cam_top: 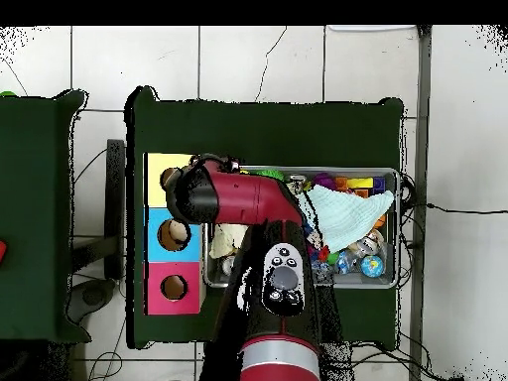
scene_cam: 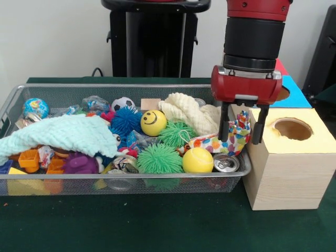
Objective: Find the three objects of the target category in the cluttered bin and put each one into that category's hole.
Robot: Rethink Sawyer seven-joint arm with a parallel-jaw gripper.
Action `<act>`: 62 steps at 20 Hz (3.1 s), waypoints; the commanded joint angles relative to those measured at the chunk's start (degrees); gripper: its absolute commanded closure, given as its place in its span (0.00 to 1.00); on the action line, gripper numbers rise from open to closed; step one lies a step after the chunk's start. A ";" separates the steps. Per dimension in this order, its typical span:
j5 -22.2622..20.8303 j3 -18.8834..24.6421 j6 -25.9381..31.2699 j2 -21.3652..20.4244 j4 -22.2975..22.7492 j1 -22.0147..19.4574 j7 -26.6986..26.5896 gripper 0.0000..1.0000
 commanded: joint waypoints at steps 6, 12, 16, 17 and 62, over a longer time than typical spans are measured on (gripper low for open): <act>1.73 3.44 -0.05 2.32 9.68 -1.52 11.13 0.00; 0.64 2.44 1.72 3.26 9.28 -0.62 9.63 0.00; 0.50 1.47 3.88 3.33 8.63 0.42 9.24 0.00; 0.51 1.33 4.42 3.46 8.29 0.68 9.16 0.00; -0.79 4.51 0.92 7.23 8.60 -1.97 7.54 1.00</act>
